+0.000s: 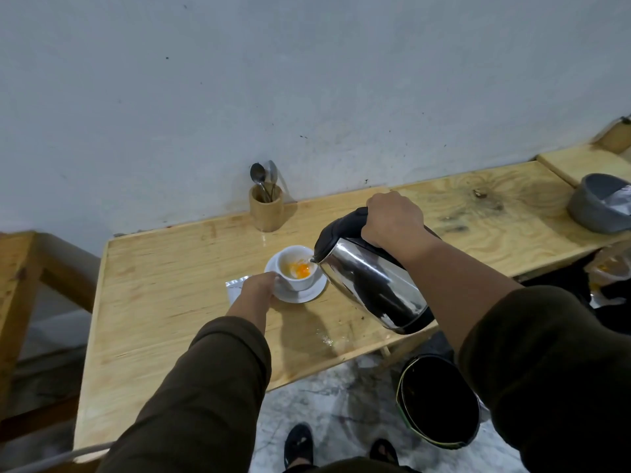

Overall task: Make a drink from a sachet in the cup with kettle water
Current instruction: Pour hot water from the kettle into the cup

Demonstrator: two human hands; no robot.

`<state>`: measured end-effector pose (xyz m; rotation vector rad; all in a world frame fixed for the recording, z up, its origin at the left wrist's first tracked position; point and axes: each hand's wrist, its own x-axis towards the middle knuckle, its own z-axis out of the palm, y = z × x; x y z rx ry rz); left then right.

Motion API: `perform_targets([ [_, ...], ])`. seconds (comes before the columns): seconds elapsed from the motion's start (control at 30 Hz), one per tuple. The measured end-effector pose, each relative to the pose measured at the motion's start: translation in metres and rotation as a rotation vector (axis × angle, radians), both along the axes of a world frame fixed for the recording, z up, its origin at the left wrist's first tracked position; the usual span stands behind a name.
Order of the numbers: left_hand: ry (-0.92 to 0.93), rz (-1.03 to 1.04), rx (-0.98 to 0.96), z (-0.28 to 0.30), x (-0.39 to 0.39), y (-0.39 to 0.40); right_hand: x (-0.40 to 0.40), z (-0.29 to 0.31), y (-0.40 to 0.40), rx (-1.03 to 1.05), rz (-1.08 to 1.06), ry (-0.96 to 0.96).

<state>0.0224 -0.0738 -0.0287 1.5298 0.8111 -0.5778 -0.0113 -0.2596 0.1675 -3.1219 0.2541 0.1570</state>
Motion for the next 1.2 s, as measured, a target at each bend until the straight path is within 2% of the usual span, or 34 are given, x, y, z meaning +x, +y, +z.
perform_targets([
  [0.17,0.048,-0.045,0.037,-0.002,0.004,0.003,0.0,0.001,0.003,-0.001,-0.016,0.007],
  [0.37,0.039,-0.024,0.052,-0.007,0.008,0.005,0.0,0.002,0.006,-0.012,-0.017,0.011],
  [0.5,-0.019,-0.038,-0.004,-0.008,0.007,0.003,0.001,0.003,0.006,-0.011,-0.024,0.009],
  [0.67,0.071,-0.059,0.072,-0.003,0.008,0.004,0.002,0.003,0.008,-0.02,-0.025,0.014],
  [0.83,-0.033,-0.052,-0.004,-0.007,0.004,0.006,0.003,0.003,0.007,-0.025,-0.024,0.014],
  [1.1,0.054,-0.065,0.062,-0.001,0.008,0.002,0.0,0.003,0.005,0.004,-0.043,0.007],
  [1.2,0.006,-0.064,0.037,-0.005,0.007,0.003,0.0,0.003,0.005,0.003,-0.044,0.006],
])
